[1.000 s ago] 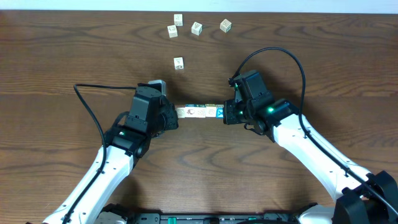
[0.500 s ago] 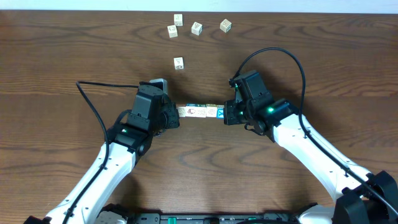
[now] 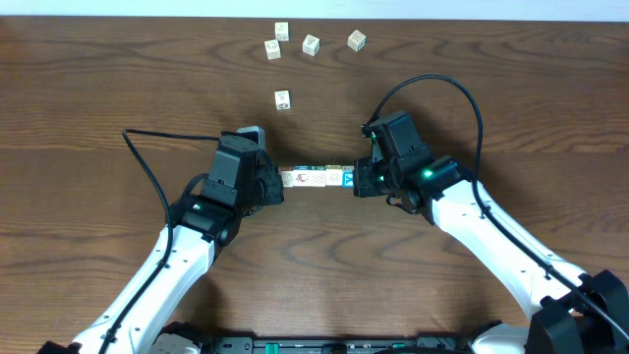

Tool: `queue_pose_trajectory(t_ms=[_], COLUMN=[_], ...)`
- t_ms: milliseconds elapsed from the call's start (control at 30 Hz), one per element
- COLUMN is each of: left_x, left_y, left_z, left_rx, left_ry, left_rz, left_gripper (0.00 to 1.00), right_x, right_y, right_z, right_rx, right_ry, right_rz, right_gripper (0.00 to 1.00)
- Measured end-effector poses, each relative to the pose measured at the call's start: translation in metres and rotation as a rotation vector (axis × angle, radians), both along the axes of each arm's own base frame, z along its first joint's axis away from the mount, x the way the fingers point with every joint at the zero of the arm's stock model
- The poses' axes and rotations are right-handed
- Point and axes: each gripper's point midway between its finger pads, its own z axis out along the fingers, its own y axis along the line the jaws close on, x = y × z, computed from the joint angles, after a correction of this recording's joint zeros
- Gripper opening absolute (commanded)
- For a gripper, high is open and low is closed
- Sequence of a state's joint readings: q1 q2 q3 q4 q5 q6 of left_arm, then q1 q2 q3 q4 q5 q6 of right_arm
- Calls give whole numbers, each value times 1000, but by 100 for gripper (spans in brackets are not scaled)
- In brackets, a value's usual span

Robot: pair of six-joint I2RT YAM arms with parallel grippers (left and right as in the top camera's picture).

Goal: Lift 5 blocks

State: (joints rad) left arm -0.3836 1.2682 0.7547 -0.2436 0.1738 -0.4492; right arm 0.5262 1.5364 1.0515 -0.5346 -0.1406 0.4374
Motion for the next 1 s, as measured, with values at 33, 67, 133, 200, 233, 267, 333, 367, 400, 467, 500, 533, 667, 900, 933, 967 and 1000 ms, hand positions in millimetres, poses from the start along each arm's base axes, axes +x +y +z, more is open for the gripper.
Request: queue_pose_trajectory(t_ms=[33, 67, 133, 200, 233, 267, 333, 367, 400, 467, 500, 533, 667, 900, 933, 967, 1000], left_x=[0, 0, 0, 0, 0, 0, 0, 0, 0, 0, 0, 0, 0, -1, -1, -1, -1], left_y=[0, 0, 0, 0, -1, 0, 0, 0, 0, -1, -1, -1, -1, -1, -1, -1, -1], left_z=[0, 0, 0, 0, 0, 0, 0, 0, 0, 0, 0, 0, 0, -2, -4, -6, -8], left_rx=[0, 0, 0, 0, 0, 1, 1, 1, 1, 1, 1, 1, 1, 3, 5, 7, 10], left_ry=[0, 0, 0, 0, 0, 1, 1, 1, 1, 1, 1, 1, 1, 6, 12, 17, 25], left_rz=[0, 0, -1, -1, -2, -2, -2, -2, -2, -2, -2, -2, -2, -3, -3, -3, -3], left_gripper=[7, 7, 7, 7, 7, 7, 7, 7, 7, 7, 8, 7, 7, 7, 7, 7, 7], right_x=[0, 0, 0, 0, 0, 0, 0, 0, 0, 0, 0, 0, 0, 0, 1, 1, 1], right_y=[0, 0, 0, 0, 0, 0, 0, 0, 0, 0, 0, 0, 0, 0, 0, -1, 0], right_z=[0, 0, 0, 0, 0, 0, 0, 0, 0, 0, 0, 0, 0, 0, 0, 0, 0], right_rx=[0, 0, 0, 0, 0, 0, 0, 0, 0, 0, 0, 0, -1, -2, -3, -3, -2], right_ry=[0, 0, 0, 0, 0, 0, 0, 0, 0, 0, 0, 0, 0, -2, -2, -3, -3], right_rz=[0, 0, 0, 0, 0, 0, 0, 0, 0, 0, 0, 0, 0, -1, -2, -2, -2], right_gripper=[1, 1, 1, 1, 1, 1, 1, 1, 1, 1, 1, 1, 1, 1, 1, 1, 1])
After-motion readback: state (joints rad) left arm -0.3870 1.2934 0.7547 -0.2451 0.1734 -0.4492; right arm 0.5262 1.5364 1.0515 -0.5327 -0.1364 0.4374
